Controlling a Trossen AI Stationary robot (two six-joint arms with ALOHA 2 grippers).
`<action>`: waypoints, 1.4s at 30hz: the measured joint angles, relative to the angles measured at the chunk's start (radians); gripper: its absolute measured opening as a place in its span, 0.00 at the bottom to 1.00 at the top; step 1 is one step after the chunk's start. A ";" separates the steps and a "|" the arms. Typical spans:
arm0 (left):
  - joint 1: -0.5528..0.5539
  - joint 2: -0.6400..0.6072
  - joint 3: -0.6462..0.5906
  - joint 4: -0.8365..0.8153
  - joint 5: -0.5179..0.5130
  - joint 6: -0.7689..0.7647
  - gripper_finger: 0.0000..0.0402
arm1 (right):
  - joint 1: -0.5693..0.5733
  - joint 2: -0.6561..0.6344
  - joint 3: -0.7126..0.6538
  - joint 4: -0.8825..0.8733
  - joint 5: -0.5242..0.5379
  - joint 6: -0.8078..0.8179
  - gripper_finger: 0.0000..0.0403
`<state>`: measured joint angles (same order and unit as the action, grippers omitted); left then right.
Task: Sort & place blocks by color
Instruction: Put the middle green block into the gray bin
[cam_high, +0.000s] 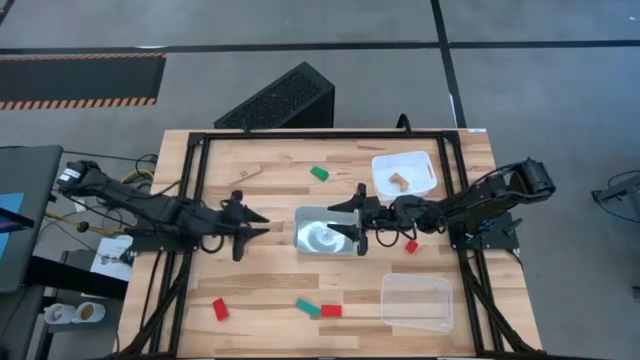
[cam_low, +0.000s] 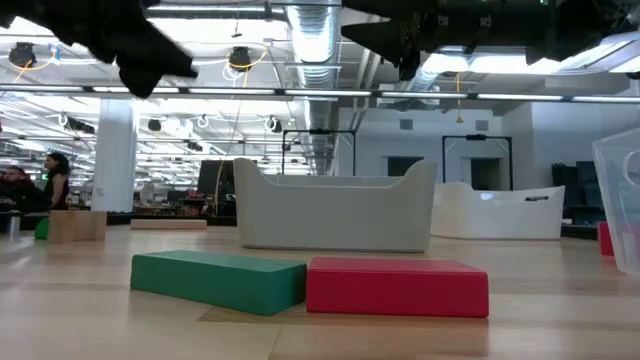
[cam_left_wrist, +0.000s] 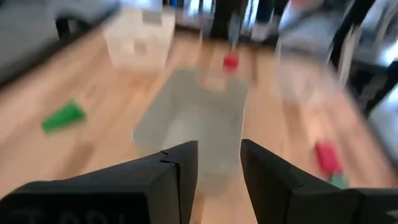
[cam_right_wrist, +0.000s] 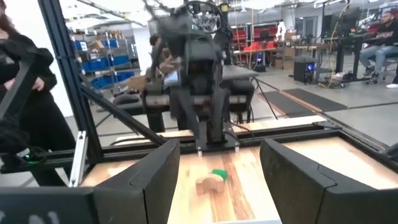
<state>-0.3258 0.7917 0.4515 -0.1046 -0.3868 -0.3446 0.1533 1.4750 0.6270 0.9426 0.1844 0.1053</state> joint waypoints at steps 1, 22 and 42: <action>-0.004 0.022 0.018 -0.066 0.009 -0.030 0.27 | 0.004 -0.001 0.000 -0.003 0.000 0.000 0.61; -0.082 0.169 0.124 -0.442 0.092 -0.288 0.48 | 0.041 -0.094 0.000 -0.098 0.002 -0.028 0.61; -0.052 0.177 0.101 -0.569 0.195 -0.361 0.68 | 0.041 -0.102 0.000 -0.089 0.004 -0.027 0.61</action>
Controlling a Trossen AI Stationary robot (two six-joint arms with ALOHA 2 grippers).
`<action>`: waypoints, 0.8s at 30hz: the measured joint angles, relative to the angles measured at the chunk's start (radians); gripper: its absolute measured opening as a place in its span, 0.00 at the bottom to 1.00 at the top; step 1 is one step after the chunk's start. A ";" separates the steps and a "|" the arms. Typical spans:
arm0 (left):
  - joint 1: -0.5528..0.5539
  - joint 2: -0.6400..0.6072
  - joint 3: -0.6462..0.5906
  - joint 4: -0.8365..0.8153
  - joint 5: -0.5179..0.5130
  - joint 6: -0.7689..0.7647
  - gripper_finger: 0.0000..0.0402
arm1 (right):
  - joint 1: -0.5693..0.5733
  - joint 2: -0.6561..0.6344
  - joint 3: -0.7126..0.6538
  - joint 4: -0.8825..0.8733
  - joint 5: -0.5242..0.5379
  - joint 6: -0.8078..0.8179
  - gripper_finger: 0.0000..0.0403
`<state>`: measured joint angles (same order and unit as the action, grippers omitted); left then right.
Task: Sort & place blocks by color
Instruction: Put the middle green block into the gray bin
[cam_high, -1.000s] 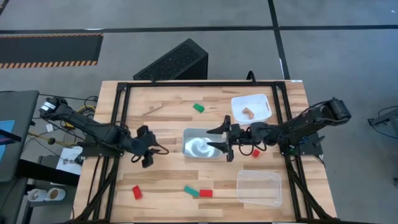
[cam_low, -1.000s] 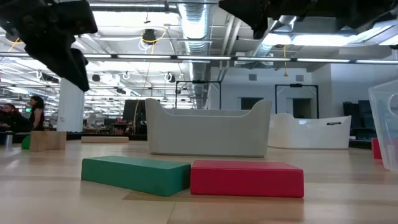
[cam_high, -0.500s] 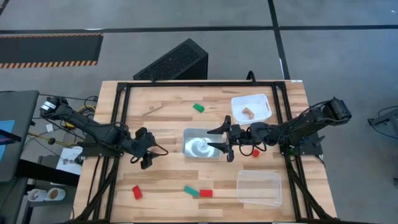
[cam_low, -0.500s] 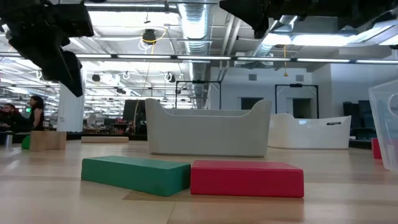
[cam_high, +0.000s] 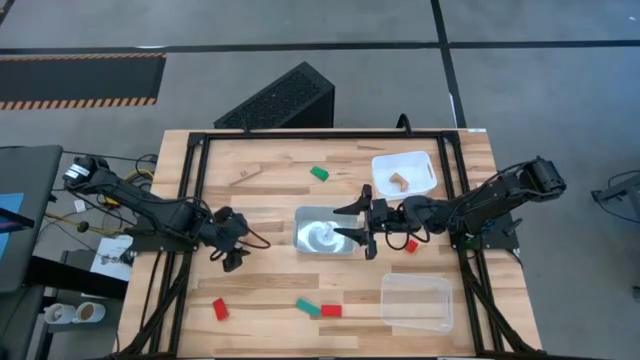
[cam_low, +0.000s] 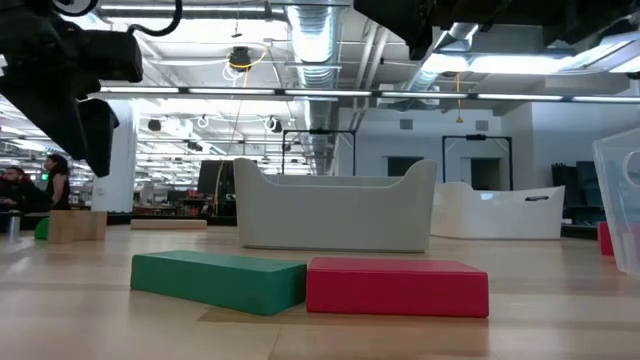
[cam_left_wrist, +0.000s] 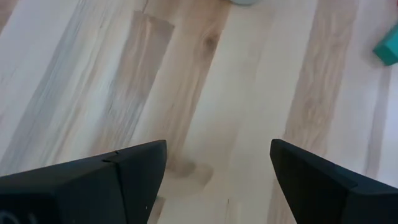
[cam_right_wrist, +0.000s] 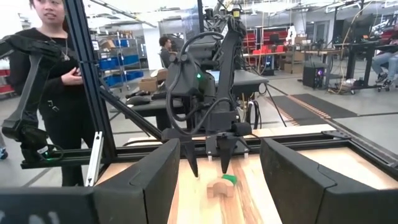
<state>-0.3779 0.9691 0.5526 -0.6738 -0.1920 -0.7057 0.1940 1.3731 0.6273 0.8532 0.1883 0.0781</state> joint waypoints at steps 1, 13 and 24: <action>0.000 0.000 0.000 -0.012 -0.006 -0.015 0.68 | 0.000 0.000 0.000 0.000 0.000 0.000 0.61; 0.028 0.113 -0.001 -0.056 -0.133 0.009 0.68 | -0.001 0.000 0.000 -0.006 0.000 0.001 0.61; 0.127 0.225 -0.001 -0.018 -0.070 0.135 0.59 | -0.001 0.000 0.000 -0.007 0.000 0.003 0.61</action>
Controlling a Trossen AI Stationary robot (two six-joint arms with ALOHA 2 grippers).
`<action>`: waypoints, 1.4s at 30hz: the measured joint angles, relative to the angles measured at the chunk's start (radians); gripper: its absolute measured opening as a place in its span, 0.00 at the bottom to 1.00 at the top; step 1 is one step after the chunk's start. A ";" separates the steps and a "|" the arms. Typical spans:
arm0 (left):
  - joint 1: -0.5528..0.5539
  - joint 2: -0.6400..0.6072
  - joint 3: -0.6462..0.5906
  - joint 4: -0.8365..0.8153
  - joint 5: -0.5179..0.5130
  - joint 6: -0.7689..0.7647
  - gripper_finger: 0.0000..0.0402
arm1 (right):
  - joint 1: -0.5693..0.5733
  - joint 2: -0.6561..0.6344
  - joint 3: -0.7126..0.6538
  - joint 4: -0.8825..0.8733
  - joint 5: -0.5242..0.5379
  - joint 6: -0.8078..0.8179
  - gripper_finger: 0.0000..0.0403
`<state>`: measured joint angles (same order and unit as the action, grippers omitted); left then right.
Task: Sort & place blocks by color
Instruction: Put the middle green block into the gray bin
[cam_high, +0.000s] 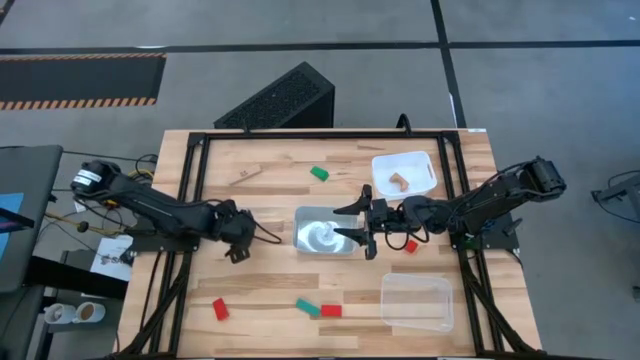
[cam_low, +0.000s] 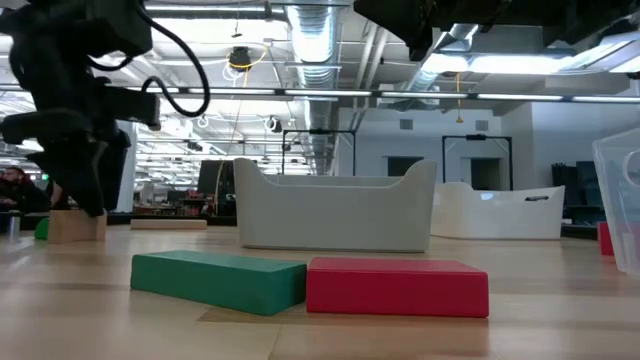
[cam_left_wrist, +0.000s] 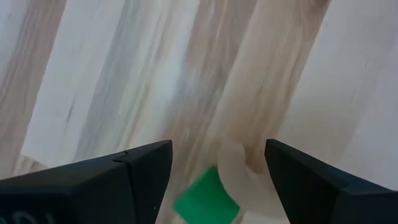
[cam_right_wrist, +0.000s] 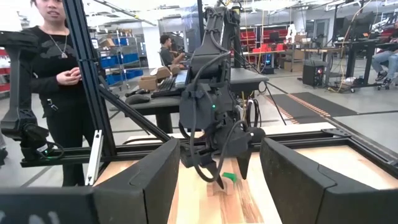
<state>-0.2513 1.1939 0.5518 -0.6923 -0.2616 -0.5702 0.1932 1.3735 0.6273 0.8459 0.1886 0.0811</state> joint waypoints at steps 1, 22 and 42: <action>0.007 0.005 0.000 0.007 0.014 0.007 0.58 | 0.000 0.000 0.000 0.000 0.000 0.000 0.61; 0.021 -0.176 0.006 -0.074 0.082 0.026 0.56 | 0.001 0.001 0.000 -0.013 0.000 -0.002 0.61; -0.130 -0.250 -0.023 -0.320 -0.012 -0.175 0.56 | 0.001 0.001 0.000 -0.030 0.000 0.000 0.61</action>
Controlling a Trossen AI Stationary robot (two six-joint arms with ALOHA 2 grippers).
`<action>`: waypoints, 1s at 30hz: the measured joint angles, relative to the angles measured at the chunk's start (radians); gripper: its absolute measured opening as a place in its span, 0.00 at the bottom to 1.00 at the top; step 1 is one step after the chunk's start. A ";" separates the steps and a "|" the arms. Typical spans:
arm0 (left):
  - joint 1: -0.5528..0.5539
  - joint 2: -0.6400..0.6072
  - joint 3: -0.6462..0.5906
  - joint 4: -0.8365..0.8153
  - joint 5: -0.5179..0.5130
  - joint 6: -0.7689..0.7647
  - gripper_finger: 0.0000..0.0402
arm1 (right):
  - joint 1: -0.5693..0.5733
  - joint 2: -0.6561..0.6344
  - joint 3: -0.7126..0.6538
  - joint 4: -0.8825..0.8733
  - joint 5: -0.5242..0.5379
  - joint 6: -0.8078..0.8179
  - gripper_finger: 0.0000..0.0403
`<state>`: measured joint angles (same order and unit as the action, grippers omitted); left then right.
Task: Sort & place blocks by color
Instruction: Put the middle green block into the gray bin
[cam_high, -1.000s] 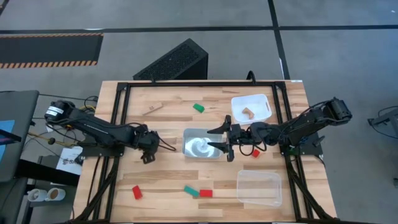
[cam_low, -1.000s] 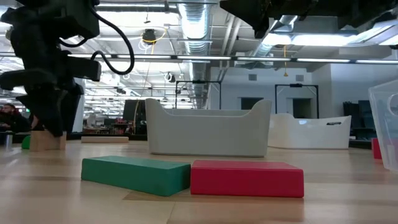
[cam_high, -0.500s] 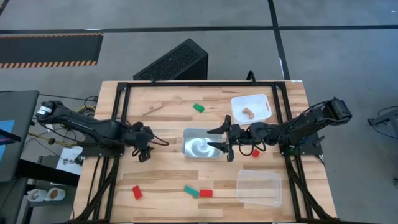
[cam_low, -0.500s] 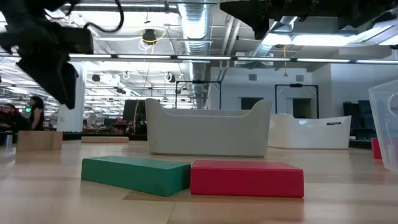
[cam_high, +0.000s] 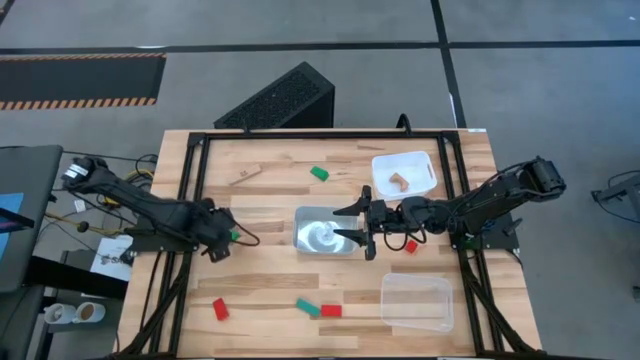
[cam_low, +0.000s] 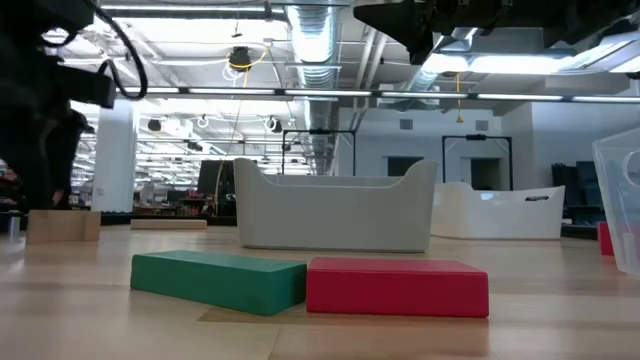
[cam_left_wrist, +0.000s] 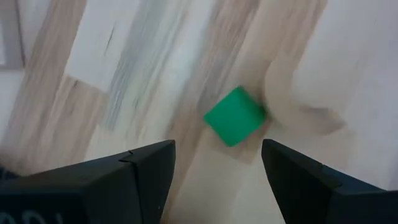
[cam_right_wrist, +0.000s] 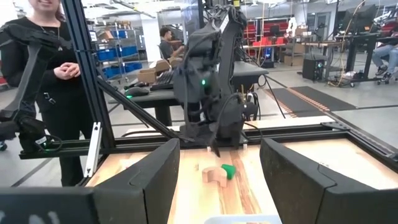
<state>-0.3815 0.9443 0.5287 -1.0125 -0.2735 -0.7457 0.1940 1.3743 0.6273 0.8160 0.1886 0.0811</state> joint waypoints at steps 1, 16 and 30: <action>0.002 0.010 -0.001 0.011 0.002 0.014 0.56 | 0.000 0.000 0.000 0.000 0.000 0.000 0.61; 0.038 0.197 -0.025 0.152 -0.026 0.029 0.56 | -0.020 0.000 0.000 0.003 0.000 -0.002 0.61; 0.051 0.232 -0.023 0.213 0.018 -0.034 0.56 | -0.021 0.000 0.000 -0.009 -0.004 -0.002 0.61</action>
<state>-0.3309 1.1759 0.5060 -0.7990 -0.2552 -0.7799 0.1734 1.3743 0.6270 0.8070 0.1848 0.0792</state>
